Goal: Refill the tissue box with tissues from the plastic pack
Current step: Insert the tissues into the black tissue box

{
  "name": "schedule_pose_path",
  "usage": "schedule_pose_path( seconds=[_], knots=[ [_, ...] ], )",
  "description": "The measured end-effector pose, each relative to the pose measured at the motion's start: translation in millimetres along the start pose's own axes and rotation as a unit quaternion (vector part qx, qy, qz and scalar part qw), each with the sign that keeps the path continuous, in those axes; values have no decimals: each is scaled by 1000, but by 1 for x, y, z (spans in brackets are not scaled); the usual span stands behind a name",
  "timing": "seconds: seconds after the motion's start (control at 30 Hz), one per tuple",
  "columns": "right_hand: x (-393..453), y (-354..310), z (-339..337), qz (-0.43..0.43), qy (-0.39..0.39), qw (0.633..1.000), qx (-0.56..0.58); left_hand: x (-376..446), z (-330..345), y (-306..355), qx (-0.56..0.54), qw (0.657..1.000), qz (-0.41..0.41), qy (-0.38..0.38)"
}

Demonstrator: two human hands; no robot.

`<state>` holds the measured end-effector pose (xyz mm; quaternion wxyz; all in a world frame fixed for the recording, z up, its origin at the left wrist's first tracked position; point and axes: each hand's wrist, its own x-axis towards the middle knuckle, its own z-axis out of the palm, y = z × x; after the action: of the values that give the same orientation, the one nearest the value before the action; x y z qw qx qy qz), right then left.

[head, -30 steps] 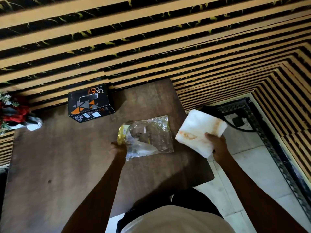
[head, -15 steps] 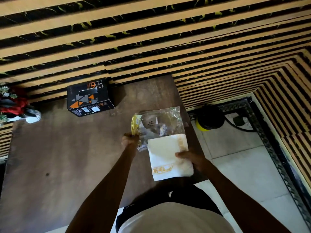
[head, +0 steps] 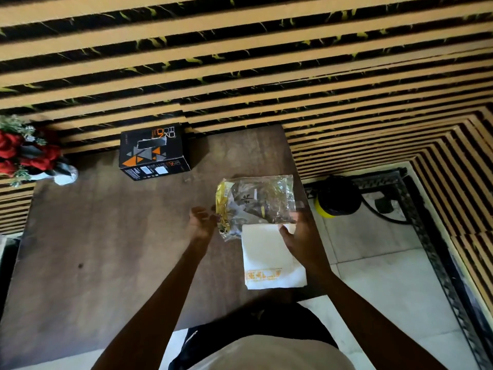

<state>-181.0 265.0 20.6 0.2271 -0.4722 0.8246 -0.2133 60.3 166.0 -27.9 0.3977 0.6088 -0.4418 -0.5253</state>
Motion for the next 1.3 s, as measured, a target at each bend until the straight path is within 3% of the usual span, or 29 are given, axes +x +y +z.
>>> schedule_pose_path(
  seconds=[0.03, 0.1, 0.17, 0.3, 0.43, 0.6, 0.67, 0.87, 1.03, 1.3],
  knots=[
    [9, -9, -4, 8, -26, 999, 44, 0, -3, 1, 23, 999, 24, -27],
    [29, -57, 10, 10, -115, 987, 116, 12, -33, 10, 33, 999, 40, -13],
    [37, -63, 20, 24, -131, 977, 169, 10, -36, 4, 35, 998, 28, -45],
    [50, -75, 34, 18, -166, 971, 170, 13, -42, 12, 37, 998, 7, -55],
    [86, -154, 76, 26, -222, 956, 187, 65, -108, 32, 20, 999, 22, 25],
    [132, -218, 121, 27, -205, 970, 131, 136, -157, 41, 99, 992, 44, 72],
    [148, -237, 130, 55, -205, 968, 138, 165, -166, 47, 154, 982, 9, 110],
    [164, -267, 152, 99, -189, 962, 171, 214, -172, 56, 91, 992, -81, -20],
    [143, -254, 168, 94, -185, 964, 163, 190, -174, 62, 68, 995, -73, -7],
    [36, -225, 168, 60, -163, 974, 146, 90, -211, 32, 81, 994, -70, -21]
  ],
)
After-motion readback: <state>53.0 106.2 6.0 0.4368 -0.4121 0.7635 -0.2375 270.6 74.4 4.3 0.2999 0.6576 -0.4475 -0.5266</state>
